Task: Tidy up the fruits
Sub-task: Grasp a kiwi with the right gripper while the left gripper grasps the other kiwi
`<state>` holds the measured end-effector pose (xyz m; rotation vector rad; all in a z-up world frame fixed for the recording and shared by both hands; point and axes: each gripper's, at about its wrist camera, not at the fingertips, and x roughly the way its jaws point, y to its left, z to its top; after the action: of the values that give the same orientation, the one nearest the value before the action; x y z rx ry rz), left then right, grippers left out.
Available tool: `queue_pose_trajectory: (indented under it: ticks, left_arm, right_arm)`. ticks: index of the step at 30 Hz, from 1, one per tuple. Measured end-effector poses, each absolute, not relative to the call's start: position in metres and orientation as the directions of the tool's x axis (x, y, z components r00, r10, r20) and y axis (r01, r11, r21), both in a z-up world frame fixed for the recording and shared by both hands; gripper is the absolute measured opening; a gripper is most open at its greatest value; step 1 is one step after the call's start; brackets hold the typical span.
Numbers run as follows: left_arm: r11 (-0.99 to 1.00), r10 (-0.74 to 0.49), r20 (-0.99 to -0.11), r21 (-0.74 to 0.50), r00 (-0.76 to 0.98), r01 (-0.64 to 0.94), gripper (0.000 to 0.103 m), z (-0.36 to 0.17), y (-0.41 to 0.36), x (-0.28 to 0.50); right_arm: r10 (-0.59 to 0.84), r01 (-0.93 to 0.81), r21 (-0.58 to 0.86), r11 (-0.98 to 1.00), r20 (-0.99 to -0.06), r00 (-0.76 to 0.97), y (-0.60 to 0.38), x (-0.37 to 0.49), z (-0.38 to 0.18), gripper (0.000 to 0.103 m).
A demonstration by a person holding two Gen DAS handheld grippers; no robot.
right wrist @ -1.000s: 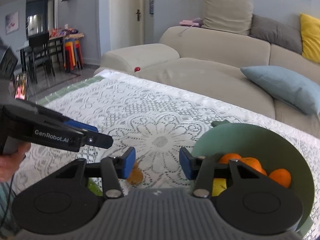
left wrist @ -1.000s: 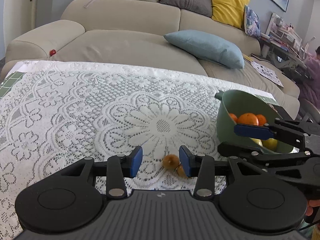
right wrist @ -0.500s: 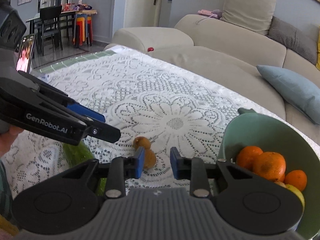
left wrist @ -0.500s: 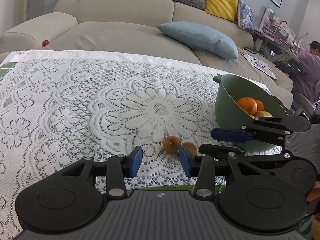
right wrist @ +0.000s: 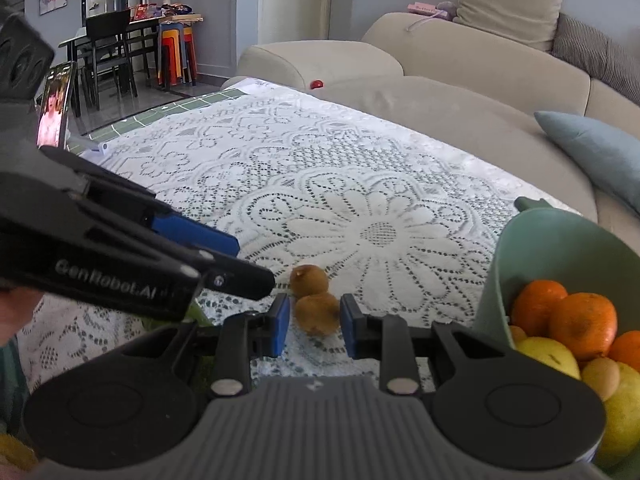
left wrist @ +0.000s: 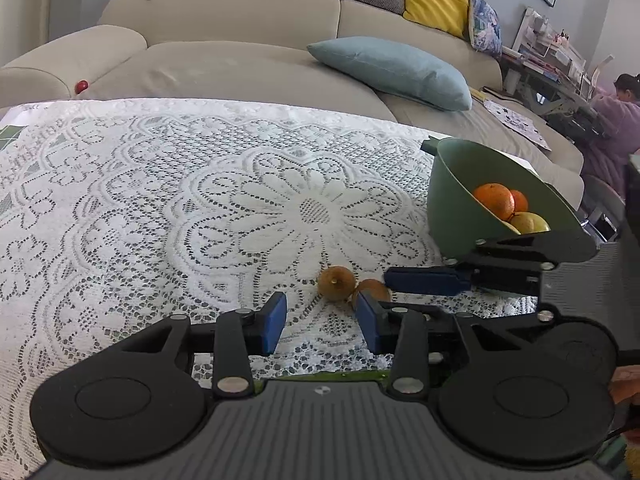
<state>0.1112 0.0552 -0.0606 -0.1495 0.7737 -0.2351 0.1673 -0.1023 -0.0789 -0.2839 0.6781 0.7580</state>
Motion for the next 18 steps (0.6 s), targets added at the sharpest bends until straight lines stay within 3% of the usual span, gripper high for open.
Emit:
queue_pose_trajectory:
  ticks: [13, 18]
  left_arm:
    - [0.957, -0.283, -0.667, -0.239, 0.689, 0.163, 0.045, -0.065, 0.051, 0.118]
    - [0.957, -0.286, -0.672, -0.237, 0.683, 0.168, 0.044, -0.067, 0.045, 0.124]
  right_arm:
    - [0.483, -0.681, -0.017, 0.732, -0.692, 0.536, -0.102, 0.178, -0.087, 0.022]
    - [0.431, -0.683, -0.120, 0.721, -0.693, 0.578, -0.101, 0.169, -0.083, 0.022]
